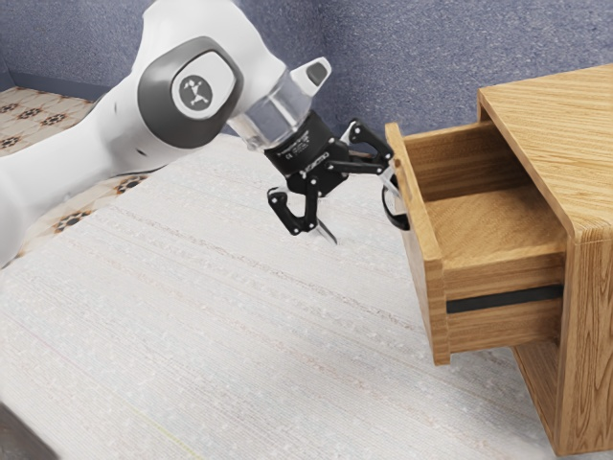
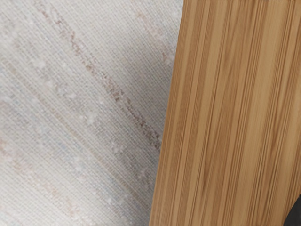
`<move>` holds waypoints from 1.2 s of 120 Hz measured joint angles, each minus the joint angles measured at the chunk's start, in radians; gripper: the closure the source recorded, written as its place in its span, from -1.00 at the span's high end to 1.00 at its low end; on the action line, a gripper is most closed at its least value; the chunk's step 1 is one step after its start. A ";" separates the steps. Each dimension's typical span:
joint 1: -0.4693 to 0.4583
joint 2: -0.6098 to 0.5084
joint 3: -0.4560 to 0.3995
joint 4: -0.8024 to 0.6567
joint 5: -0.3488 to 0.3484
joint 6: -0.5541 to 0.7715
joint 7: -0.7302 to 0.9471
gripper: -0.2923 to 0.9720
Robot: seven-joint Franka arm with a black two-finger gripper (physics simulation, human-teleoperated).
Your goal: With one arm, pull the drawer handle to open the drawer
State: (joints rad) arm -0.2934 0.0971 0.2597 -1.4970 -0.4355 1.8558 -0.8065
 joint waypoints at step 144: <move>0.027 -0.205 0.026 -0.213 0.074 -0.004 0.001 0.53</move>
State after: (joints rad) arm -0.2663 -0.1081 0.2859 -1.7105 -0.3613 1.8515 -0.8058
